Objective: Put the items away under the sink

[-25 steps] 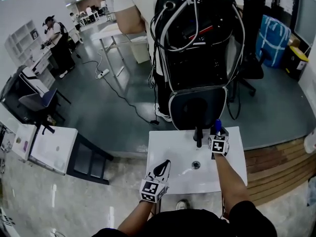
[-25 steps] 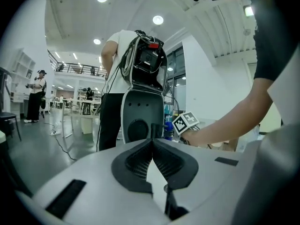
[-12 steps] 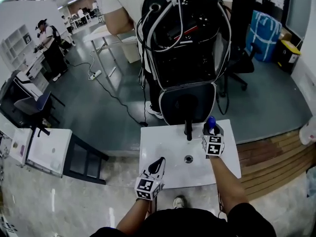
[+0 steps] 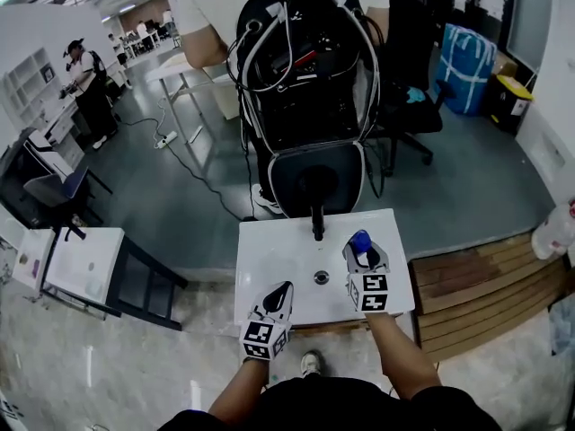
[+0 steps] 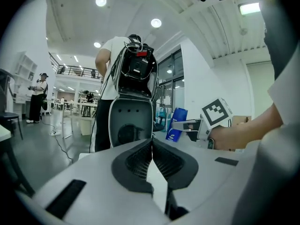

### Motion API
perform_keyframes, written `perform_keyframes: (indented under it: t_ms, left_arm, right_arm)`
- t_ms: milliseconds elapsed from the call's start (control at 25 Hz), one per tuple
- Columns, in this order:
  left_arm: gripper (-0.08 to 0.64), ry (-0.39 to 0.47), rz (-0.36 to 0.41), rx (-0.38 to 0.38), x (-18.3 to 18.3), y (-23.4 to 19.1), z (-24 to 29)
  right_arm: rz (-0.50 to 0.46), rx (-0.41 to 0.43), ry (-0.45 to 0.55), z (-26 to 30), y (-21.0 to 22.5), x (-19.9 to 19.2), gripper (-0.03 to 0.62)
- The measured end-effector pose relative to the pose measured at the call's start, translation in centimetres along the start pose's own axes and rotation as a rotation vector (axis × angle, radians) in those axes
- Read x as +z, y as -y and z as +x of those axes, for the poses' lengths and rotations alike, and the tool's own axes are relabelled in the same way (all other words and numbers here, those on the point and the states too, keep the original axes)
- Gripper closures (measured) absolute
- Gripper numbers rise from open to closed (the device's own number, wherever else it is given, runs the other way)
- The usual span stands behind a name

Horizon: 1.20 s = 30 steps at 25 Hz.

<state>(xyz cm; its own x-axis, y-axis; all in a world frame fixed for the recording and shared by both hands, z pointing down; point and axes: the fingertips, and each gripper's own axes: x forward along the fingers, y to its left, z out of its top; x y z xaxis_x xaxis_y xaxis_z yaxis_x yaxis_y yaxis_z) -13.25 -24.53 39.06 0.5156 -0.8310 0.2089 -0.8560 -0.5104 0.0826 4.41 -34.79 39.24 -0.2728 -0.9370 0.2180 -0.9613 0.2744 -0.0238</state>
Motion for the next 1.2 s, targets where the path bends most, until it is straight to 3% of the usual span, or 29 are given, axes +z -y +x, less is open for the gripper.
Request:
perform_keyframes:
  t_ms: [480, 800, 1200]
  left_arm:
    - [0.538, 0.018, -0.036, 0.058, -2.0, 9.1, -4.3]
    - [0.538, 0.012, -0.036, 0.076, -5.1, 14.7, -8.9]
    - [0.538, -0.059, -0.045, 0.127, -9.1, 16.2, -14.4]
  right_arm:
    - [-0.097, 0.184, 0.042, -14.4, -2.4, -1.2, 0.434]
    - [-0.123, 0.205, 0.020, -21.5, -2.9, -5.2, 0.434]
    - [-0.097, 0.233, -0.009, -25.3, -5.8, -9.6, 0.434]
